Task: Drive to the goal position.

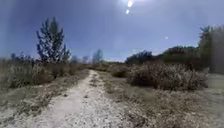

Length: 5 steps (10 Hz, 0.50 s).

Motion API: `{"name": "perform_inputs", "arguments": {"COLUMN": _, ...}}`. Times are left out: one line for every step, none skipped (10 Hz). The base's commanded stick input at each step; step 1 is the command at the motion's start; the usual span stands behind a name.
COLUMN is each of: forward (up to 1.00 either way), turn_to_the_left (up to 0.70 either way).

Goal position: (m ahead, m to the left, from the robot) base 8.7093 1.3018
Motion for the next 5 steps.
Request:
{"name": "perform_inputs", "arguments": {"forward": 0.70, "turn_to_the_left": 0.00}}
{"name": "perform_inputs", "arguments": {"forward": 0.70, "turn_to_the_left": 0.00}}
{"name": "perform_inputs", "arguments": {"forward": 0.70, "turn_to_the_left": 0.00}}
{"name": "perform_inputs", "arguments": {"forward": 0.70, "turn_to_the_left": 0.23}}
{"name": "perform_inputs", "arguments": {"forward": 0.70, "turn_to_the_left": 0.35}}
